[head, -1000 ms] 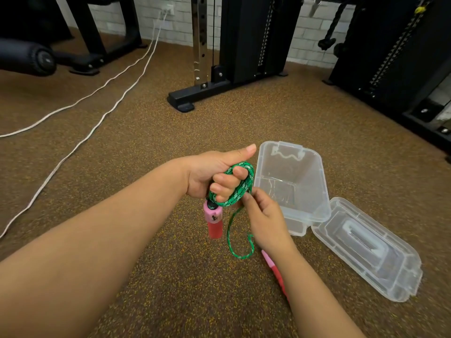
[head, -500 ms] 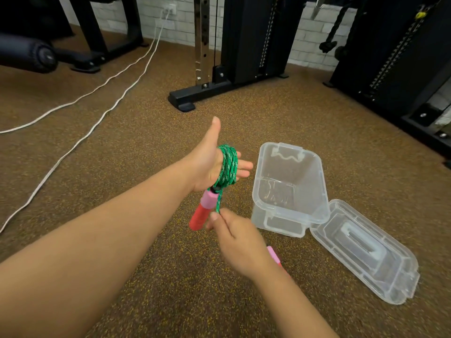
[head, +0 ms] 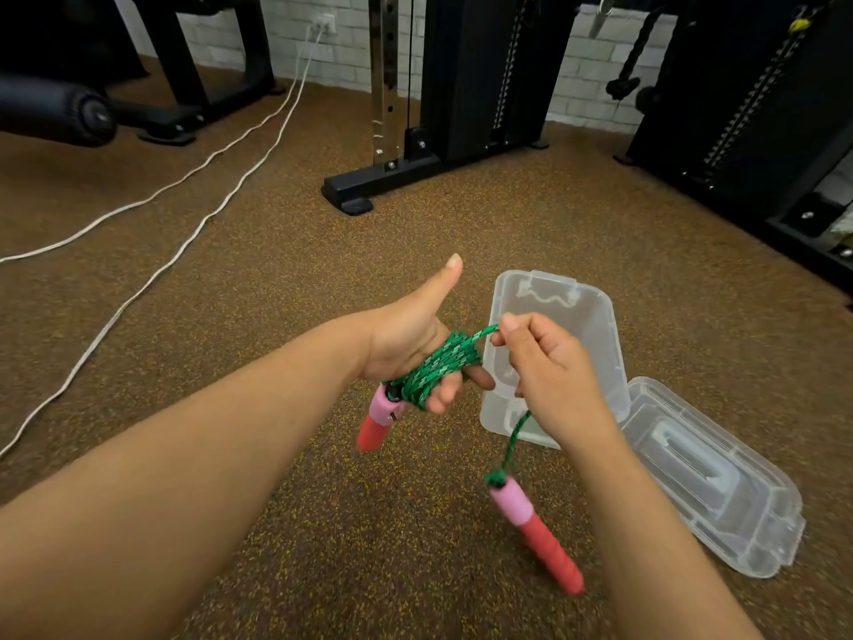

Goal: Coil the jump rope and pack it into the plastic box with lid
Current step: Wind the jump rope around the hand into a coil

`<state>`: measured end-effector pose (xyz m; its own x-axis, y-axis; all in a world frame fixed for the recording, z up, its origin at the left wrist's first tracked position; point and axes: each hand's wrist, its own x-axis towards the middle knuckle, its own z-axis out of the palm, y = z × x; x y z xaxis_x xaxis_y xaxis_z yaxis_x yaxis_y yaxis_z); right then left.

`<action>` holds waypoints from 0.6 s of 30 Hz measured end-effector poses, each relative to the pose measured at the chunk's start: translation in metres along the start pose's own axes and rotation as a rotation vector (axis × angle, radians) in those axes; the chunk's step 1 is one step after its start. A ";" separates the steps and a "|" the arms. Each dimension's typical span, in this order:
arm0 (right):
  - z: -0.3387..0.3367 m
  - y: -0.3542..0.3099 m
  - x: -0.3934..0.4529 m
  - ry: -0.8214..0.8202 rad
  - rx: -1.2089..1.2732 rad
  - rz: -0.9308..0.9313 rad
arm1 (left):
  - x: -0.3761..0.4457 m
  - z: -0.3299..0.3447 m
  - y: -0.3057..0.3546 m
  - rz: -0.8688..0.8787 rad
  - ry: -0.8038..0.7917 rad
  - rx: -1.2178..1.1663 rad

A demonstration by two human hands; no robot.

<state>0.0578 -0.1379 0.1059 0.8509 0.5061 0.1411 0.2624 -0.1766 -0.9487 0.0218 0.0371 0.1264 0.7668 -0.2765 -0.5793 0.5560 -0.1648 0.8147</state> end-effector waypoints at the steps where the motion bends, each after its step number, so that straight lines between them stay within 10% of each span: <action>1: -0.001 0.004 0.001 0.015 -0.044 0.002 | -0.001 0.000 0.002 -0.012 -0.046 0.001; 9: 0.014 0.039 -0.002 0.103 0.007 0.073 | -0.008 0.010 0.005 0.099 -0.098 -0.015; 18: 0.035 0.063 -0.015 0.039 0.089 0.149 | 0.001 -0.004 0.011 0.371 0.151 -0.575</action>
<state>0.0455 -0.1269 0.0341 0.8946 0.4467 0.0066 0.0924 -0.1706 -0.9810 0.0299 0.0383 0.1344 0.9517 -0.0765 -0.2975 0.2989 0.4537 0.8395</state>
